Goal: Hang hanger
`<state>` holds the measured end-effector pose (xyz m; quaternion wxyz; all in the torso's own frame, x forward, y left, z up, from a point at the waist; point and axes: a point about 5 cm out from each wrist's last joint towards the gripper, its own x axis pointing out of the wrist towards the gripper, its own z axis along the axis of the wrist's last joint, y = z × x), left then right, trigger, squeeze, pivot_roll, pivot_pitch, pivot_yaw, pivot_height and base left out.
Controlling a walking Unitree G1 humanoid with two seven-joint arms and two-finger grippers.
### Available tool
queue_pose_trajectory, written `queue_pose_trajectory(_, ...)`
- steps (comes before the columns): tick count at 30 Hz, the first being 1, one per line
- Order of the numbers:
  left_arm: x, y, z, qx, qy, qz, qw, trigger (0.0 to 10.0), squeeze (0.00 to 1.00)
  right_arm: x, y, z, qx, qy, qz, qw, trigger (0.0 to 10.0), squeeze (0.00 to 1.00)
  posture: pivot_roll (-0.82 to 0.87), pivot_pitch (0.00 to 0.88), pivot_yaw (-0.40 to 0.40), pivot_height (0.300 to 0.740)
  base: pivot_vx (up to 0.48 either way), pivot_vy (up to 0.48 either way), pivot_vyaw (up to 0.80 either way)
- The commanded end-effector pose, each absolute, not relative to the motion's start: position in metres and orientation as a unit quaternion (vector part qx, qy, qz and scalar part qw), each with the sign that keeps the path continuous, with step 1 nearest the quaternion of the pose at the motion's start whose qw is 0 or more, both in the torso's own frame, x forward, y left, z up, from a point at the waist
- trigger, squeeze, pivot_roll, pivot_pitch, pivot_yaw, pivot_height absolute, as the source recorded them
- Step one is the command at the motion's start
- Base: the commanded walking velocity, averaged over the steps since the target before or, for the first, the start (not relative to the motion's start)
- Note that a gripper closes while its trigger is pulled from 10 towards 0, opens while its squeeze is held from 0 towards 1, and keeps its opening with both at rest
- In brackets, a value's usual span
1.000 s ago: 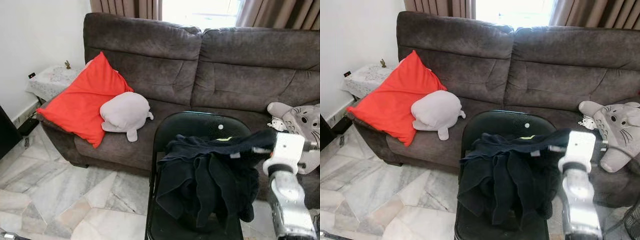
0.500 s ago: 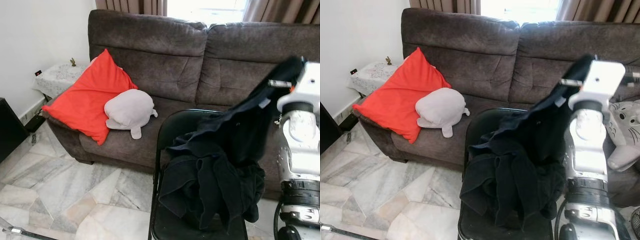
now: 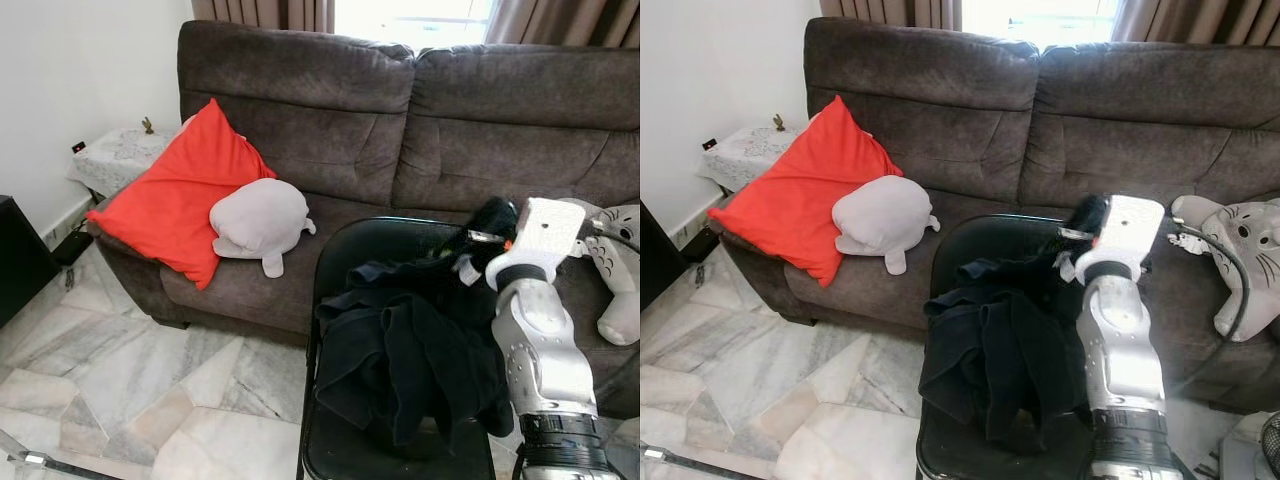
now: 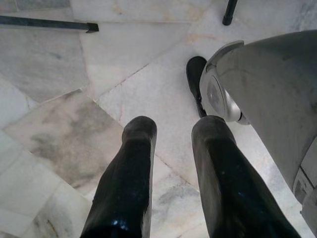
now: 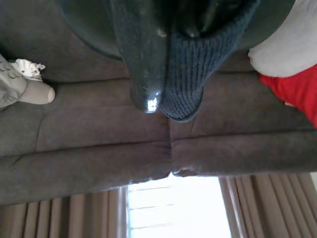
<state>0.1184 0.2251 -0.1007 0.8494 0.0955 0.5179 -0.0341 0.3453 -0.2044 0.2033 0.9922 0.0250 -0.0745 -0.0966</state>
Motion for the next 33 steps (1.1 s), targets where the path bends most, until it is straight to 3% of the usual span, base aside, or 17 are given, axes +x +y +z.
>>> queue_pose_trajectory(1, 0.114, 0.229, -0.102, 0.097, 0.528, -0.027, 0.843, 10.0, 0.0, 0.339, -0.206, 0.206, 0.02, -0.079, -0.094, 0.992, 10.0, 0.0, 0.0, 0.01, 0.022, 0.74, 0.0, 0.0, 0.0)
queue_pose_trajectory(6, 0.113, 0.23, -0.101, 0.097, 0.528, -0.025, 0.843, 10.0, 0.0, 0.325, -0.202, 0.194, 0.011, -0.061, -0.086, 0.994, 10.0, 0.0, 0.0, 0.004, 0.023, 0.74, 0.0, 0.0, 0.0)
queue_pose_trajectory(20, 0.113, 0.23, -0.101, 0.098, 0.528, -0.022, 0.843, 10.0, 0.0, 0.328, -0.193, 0.213, -0.083, -0.102, -0.051, 0.99, 10.0, 0.0, 0.01, 0.0, 0.023, 0.74, 0.0, 0.0, 0.79)
queue_pose_trajectory(33, 0.113, 0.231, -0.101, 0.099, 0.527, -0.017, 0.844, 10.0, 0.0, 0.334, -0.17, 0.202, -0.098, -0.087, 0.02, 0.991, 10.0, 0.0, 0.03, 0.0, 0.023, 0.74, 0.0, 0.0, 0.79)
